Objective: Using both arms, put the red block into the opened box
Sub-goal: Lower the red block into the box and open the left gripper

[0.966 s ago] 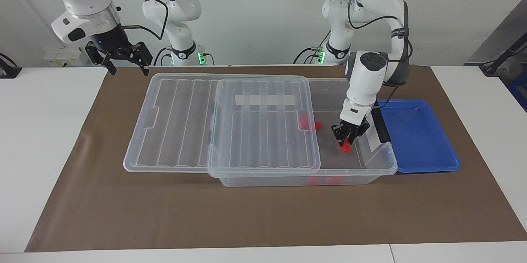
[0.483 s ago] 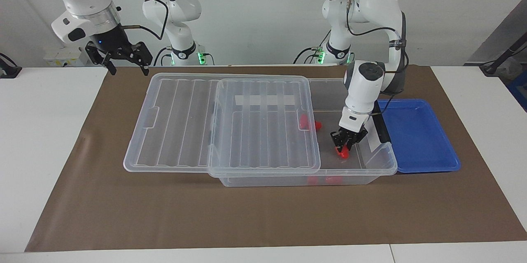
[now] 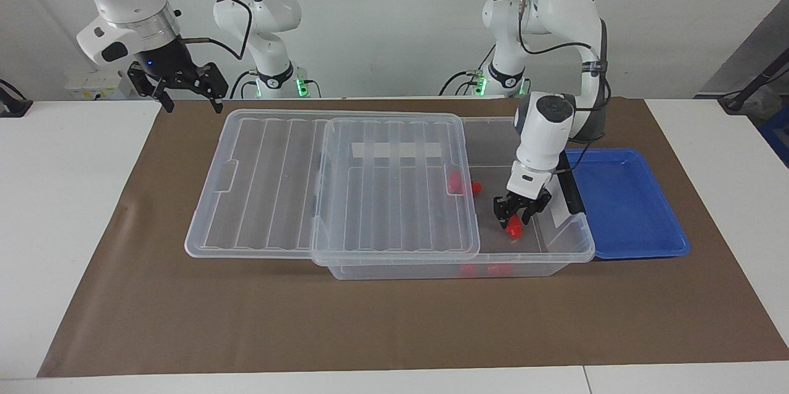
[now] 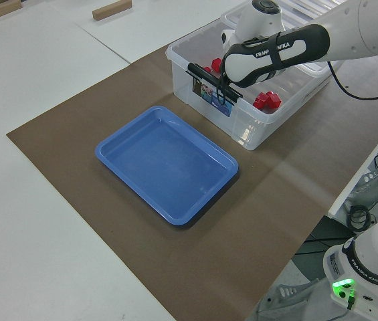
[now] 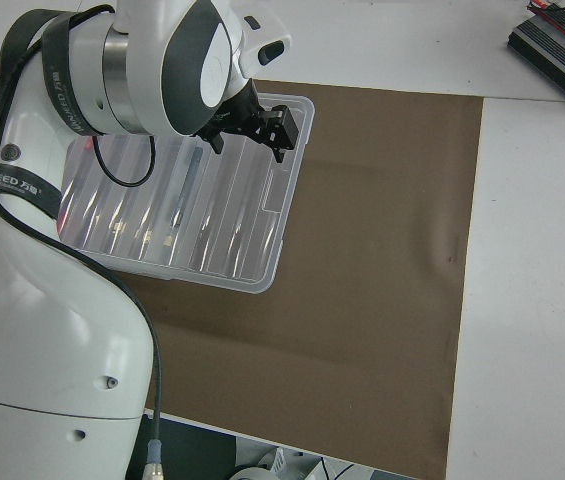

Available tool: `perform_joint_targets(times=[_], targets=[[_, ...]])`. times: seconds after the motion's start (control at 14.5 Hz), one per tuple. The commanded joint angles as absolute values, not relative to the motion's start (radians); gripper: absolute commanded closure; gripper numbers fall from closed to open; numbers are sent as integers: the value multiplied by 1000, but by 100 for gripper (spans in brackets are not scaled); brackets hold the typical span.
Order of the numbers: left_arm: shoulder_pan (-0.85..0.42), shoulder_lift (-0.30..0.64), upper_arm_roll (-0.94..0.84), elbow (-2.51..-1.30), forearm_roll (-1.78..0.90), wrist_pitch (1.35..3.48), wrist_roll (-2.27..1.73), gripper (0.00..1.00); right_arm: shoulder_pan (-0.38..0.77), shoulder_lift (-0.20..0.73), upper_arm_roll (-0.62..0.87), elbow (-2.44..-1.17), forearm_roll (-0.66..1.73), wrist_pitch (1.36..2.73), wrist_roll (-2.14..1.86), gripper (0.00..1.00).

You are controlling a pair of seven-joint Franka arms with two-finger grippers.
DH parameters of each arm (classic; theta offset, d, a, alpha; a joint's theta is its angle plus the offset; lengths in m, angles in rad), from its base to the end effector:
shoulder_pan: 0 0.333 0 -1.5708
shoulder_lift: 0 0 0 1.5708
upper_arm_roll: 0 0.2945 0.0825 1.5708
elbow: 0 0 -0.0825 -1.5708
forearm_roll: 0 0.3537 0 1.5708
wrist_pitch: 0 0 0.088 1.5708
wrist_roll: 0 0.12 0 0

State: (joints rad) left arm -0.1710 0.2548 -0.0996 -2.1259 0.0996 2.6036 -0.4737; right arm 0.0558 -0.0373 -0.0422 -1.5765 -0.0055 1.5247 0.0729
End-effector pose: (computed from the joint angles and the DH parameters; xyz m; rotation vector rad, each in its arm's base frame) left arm 0.5492 -0.1527 0.3010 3.0678 0.1987 0.3433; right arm 0.5086 0.0058 0.6027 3.1356 -0.0933 -0.0225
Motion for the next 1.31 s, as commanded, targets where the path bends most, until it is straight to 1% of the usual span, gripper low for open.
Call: perform_joint_targets(times=[0.0, 0.07, 0.21, 0.28, 0.34, 0.41, 0.55, 0.62, 0.69, 0.76, 0.83, 0.97, 1.03, 1.1, 1.17, 1.24], targets=[[-169, 256, -97, -2137, 127, 2625, -488, 0, 60, -49, -49, -1591, -2, 1525, 86, 13], [-169, 255, -95, -2135, 127, 2619, -488, 0, 58, -51, -49, -1600, -2, 1532, 86, 15], [-173, 246, -97, -2123, 129, 2567, -486, 0, 57, -67, -54, -1644, -2, 1584, 84, 15], [-175, 236, -97, -2108, 129, 2527, -483, 0, 57, -72, -55, -1661, -2, 1609, 84, 17], [-181, 220, -97, -2089, 129, 2472, -482, 0, 49, -72, -57, -1672, -2, 1629, 84, 25], [-186, 203, -98, -2071, 129, 2423, -480, 0, 37, -71, -55, -1683, -2, 1650, 84, 31], [-189, 172, -104, -2027, 127, 2318, -480, 0, 23, -69, -57, -1712, -2, 1701, 86, 53], [-189, 157, -107, -2004, 127, 2277, -482, 0, 3, -71, -55, -1739, -2, 1742, 84, 62], [-189, 143, -109, -1982, 127, 2229, -480, 0, -1, -71, -57, -1768, -2, 1787, 84, 62], [-189, 132, -109, -1961, 126, 2185, -479, 0, -6, -69, -55, -1796, -2, 1833, 86, 66], [-189, 121, -109, -1944, 126, 2148, -477, 0, -15, -66, -55, -1822, -2, 1877, 86, 68], [-189, 103, -109, -1898, 126, 2065, -476, 0, -24, -55, -57, -1857, -2, 1957, 89, 67], [-189, 101, -109, -1864, 126, 2013, -474, 0, -31, -39, -57, -1864, -2, 1983, 87, 72], [-189, 94, -110, -1832, 126, 1959, -471, 0, -32, -26, -57, -1867, -2, 1994, 84, 89], [-189, 86, -110, -1806, 126, 1916, -466, 0, -34, -15, -57, -1870, -2, 2008, 84, 100], [-184, 72, -107, -1790, 126, 1881, -442, 0, -34, -9, -57, -1879, -2, 2037, 86, 100]])
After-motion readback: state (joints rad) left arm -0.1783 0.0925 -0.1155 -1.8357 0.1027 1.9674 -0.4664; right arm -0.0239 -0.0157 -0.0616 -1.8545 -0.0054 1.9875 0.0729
